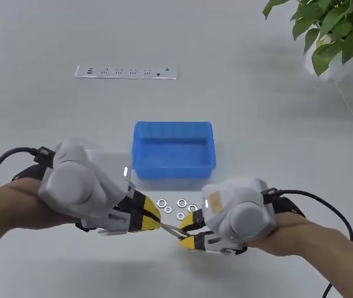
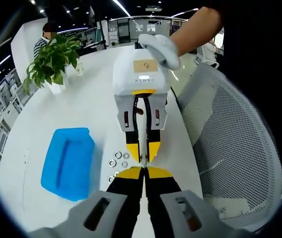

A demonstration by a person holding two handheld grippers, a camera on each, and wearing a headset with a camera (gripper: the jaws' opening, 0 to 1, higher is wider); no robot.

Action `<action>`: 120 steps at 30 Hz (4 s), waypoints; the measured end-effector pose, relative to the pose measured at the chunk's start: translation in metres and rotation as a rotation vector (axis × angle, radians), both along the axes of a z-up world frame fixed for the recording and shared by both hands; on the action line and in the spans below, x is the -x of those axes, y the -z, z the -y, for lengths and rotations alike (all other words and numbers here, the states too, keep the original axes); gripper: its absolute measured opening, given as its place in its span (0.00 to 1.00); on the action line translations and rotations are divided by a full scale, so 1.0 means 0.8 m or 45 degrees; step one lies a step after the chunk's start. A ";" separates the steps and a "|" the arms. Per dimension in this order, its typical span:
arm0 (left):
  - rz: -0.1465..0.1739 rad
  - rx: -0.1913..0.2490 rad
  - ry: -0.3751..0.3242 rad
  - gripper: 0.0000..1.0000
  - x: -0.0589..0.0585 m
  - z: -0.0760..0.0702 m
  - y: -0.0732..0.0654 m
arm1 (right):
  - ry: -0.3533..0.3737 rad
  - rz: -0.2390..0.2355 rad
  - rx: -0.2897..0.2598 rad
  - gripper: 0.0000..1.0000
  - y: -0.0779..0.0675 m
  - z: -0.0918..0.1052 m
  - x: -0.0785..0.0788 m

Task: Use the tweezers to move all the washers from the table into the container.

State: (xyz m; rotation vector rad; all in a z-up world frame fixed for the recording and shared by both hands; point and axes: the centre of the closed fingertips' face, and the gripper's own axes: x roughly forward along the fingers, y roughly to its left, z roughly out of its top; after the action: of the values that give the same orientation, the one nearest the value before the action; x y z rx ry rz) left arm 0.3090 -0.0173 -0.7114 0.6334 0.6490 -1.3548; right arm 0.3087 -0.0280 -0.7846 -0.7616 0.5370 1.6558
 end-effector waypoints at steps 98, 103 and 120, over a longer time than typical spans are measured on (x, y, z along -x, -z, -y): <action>0.032 0.035 0.117 0.05 -0.042 0.045 -0.031 | 0.552 -0.050 -0.134 0.93 -0.029 0.080 -0.055; 0.029 0.031 0.118 0.05 -0.044 0.045 -0.028 | 0.552 -0.051 -0.134 0.92 -0.028 0.080 -0.055; 0.023 0.019 0.117 0.05 -0.048 0.047 -0.020 | 0.547 -0.058 -0.142 0.89 -0.025 0.079 -0.053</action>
State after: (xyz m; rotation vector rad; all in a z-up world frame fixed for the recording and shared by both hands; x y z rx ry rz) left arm 0.3471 -0.0552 -0.6956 0.6694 0.6006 -1.4366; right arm 0.3509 -0.0916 -0.7646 -0.4861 0.5891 1.2928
